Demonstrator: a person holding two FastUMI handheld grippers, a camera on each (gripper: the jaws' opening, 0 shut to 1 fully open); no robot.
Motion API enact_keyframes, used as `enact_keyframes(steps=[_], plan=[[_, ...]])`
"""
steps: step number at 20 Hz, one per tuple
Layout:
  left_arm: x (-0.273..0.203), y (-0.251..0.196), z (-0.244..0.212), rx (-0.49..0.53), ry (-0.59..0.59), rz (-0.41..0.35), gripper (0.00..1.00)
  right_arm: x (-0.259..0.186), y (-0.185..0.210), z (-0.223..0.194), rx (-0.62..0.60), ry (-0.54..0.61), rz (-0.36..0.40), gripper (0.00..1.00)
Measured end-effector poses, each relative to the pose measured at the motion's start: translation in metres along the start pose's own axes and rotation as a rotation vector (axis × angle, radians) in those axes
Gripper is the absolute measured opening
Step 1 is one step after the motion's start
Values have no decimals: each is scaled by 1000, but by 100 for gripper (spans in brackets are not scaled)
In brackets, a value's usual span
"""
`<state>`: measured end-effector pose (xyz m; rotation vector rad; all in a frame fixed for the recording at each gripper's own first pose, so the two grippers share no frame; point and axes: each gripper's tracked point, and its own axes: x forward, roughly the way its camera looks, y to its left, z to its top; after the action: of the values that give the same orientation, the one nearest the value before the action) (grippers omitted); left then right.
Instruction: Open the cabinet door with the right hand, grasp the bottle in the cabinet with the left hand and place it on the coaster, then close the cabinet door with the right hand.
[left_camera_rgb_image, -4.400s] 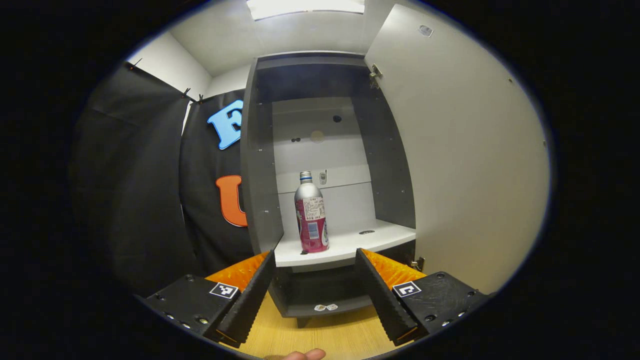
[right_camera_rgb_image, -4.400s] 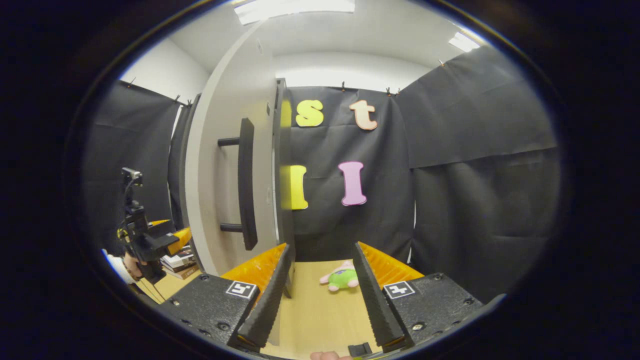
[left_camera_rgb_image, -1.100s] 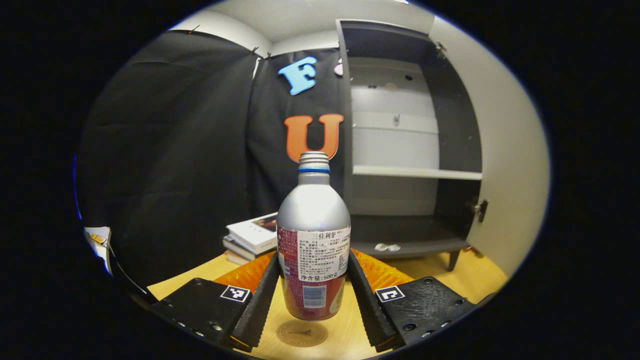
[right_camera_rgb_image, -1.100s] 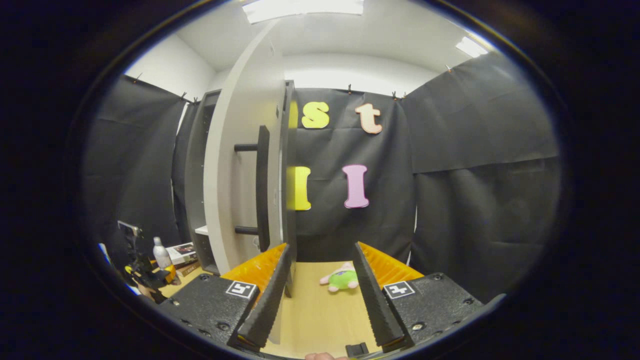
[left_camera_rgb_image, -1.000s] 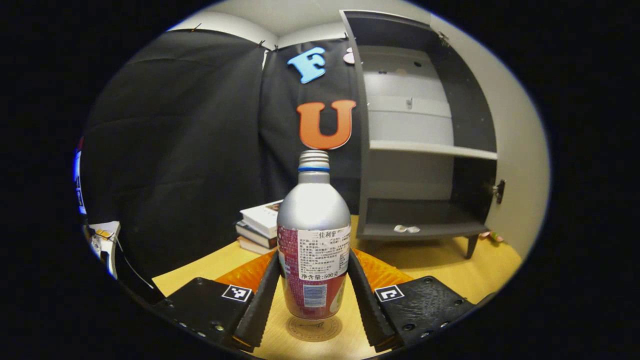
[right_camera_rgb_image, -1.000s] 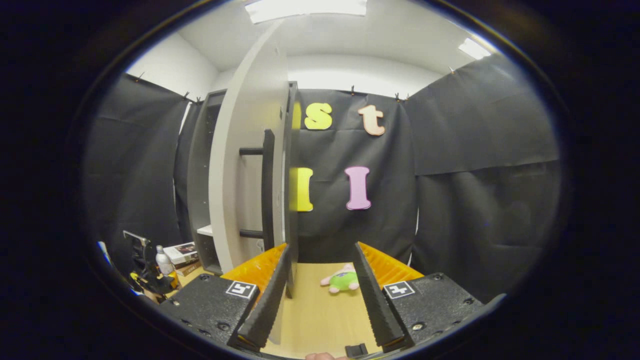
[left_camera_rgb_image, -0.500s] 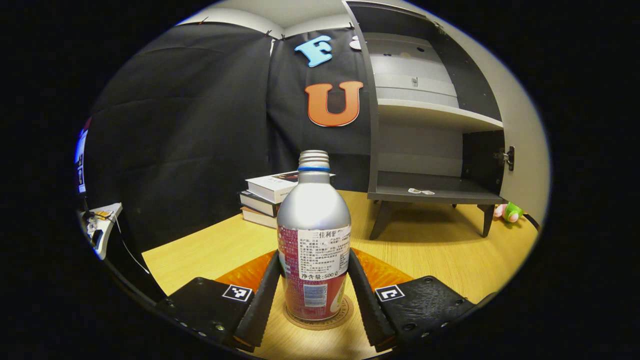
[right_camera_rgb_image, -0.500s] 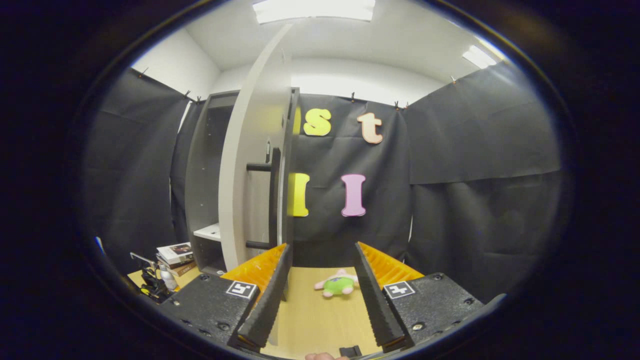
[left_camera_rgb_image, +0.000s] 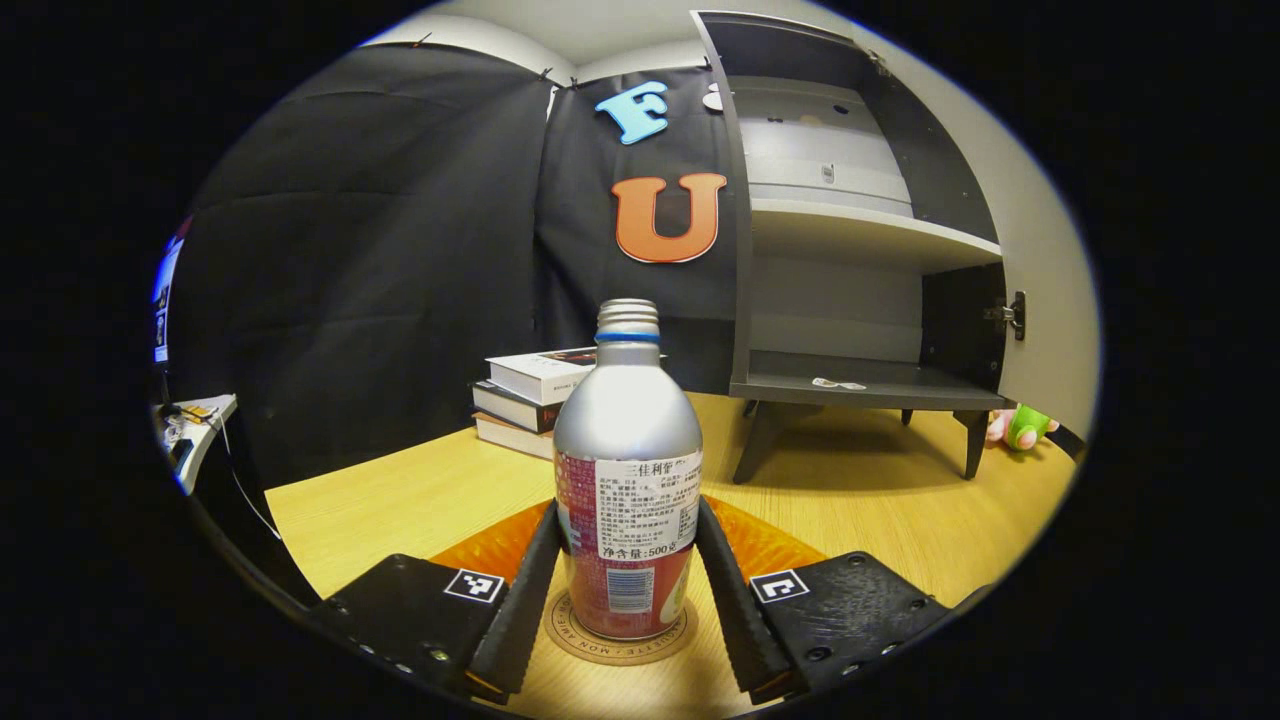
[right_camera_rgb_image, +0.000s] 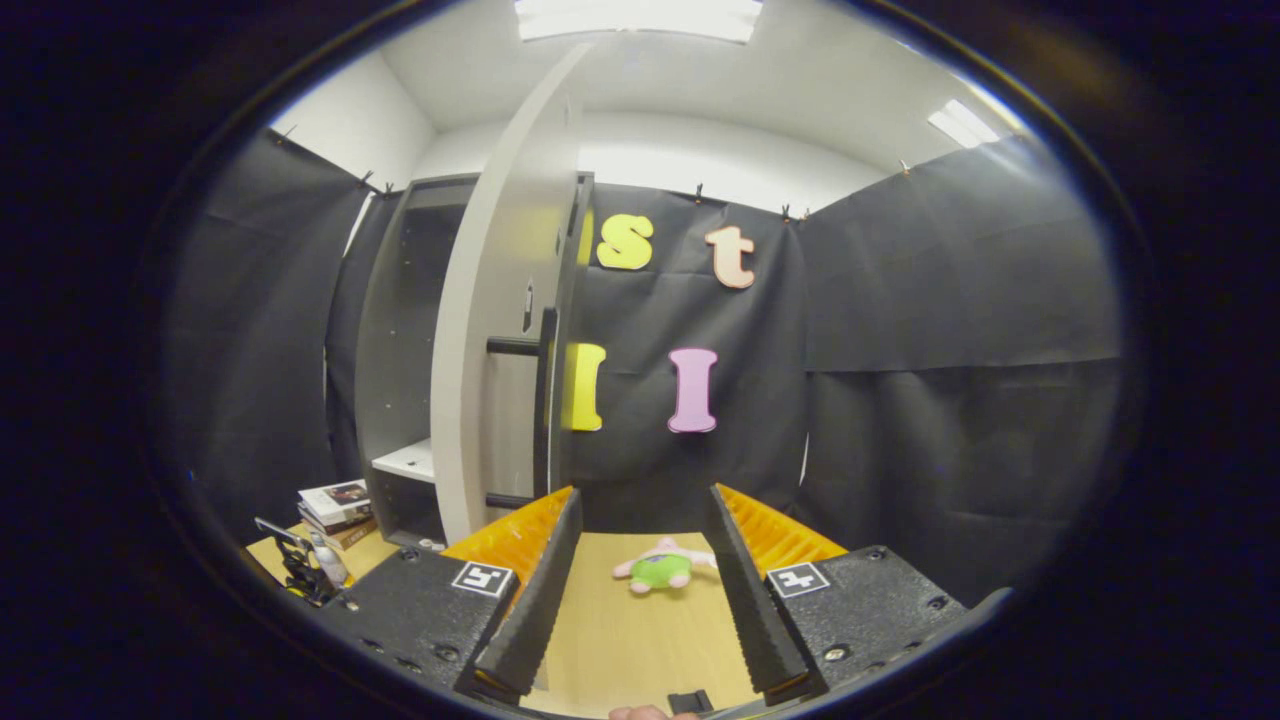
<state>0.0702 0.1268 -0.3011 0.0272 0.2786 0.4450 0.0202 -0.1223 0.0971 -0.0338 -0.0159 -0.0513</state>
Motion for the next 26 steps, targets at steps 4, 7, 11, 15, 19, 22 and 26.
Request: enact_keyframes(steps=[4, 7, 11, 15, 19, 22, 26], plan=[[-6, -3, -3, 14, -18, 14, 75, 2, 3, 1, -15, 3, 0, 78], [-8, -5, -5, 37, -24, 6, 78, 4, 7, 1, -23, 3, 7, 78], [-10, -5, -11, 46, -10, -11, 80, 4, 12, 1, -54, 2, 14, 78], [-11, 3, -10, 41, -5, -17, 87, 2, 15, 0, -74, 4, 19, 78], [-17, 8, 0, 34, -15, -17, 95, 1, 17, -3, -75, 9, 25, 78], [-23, 10, 20, 30, -53, -7, 95, -1, 16, -3, -60, 4, 29, 78], [-35, 7, 68, 34, -126, -19, 95, 1, 14, -8, -32, 7, 37, 78]])
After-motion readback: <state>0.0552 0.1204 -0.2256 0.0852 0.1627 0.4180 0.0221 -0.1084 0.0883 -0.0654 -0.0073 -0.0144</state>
